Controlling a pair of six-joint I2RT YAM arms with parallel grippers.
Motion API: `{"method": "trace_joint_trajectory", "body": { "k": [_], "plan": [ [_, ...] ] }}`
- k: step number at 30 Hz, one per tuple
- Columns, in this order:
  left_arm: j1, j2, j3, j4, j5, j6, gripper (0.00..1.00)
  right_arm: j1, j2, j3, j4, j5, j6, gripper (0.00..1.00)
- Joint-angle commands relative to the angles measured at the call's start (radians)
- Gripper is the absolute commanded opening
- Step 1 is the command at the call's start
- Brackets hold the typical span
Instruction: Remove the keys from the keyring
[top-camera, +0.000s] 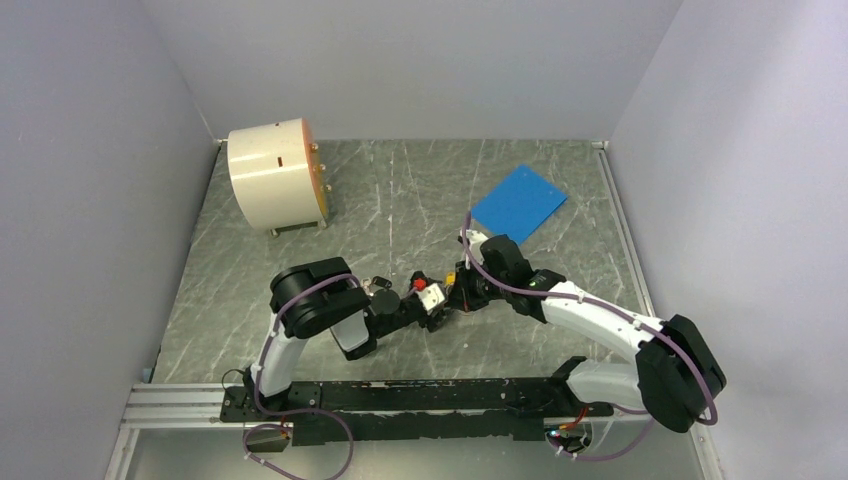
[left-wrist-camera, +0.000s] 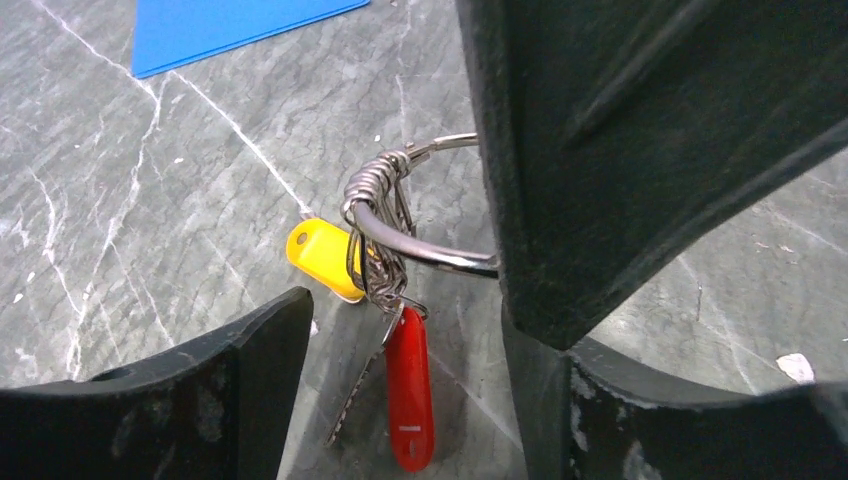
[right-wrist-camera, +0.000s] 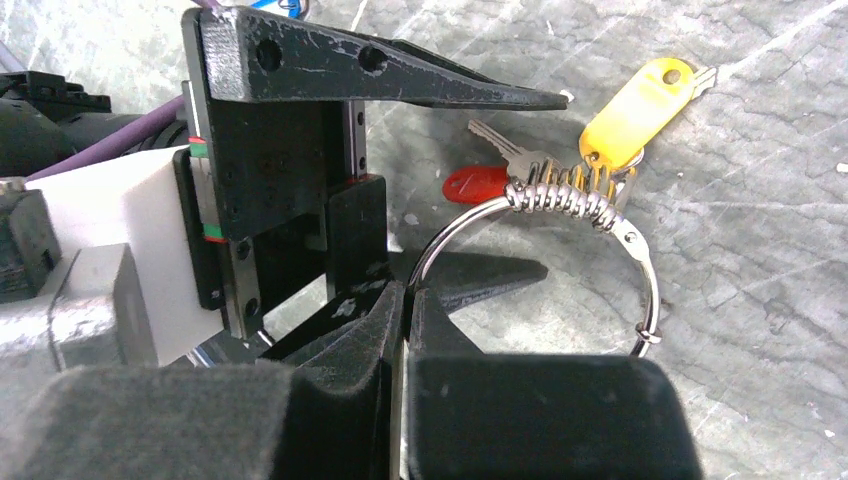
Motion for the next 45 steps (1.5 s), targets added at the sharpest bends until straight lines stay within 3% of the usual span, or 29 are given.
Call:
{"method": "trace_joint_trajectory", "body": {
  "k": [1, 16, 24, 33, 37, 45],
  "plan": [
    [-0.007, 0.004, 0.014, 0.067, -0.028, 0.007, 0.71, -0.004, -0.049, 0.045, 0.004, 0.005, 0.013, 0.0],
    [-0.015, -0.001, -0.008, 0.067, -0.048, 0.011, 0.3, -0.017, -0.125, 0.051, -0.053, 0.076, 0.017, 0.0],
    [-0.02, -0.044, -0.031, 0.068, -0.046, 0.019, 0.03, -0.033, -0.147, 0.042, -0.074, 0.098, 0.011, 0.0],
    [-0.019, -0.173, -0.105, 0.044, -0.101, 0.02, 0.02, -0.056, -0.167, 0.009, -0.082, 0.11, -0.014, 0.0],
    [-0.019, -0.311, -0.107, -0.118, -0.123, 0.015, 0.03, -0.057, -0.166, -0.017, -0.061, 0.101, -0.037, 0.0],
    [-0.019, -0.597, 0.006, -0.711, -0.176, -0.027, 0.03, -0.057, -0.149, -0.065, -0.002, 0.085, -0.072, 0.04]
  ]
}}
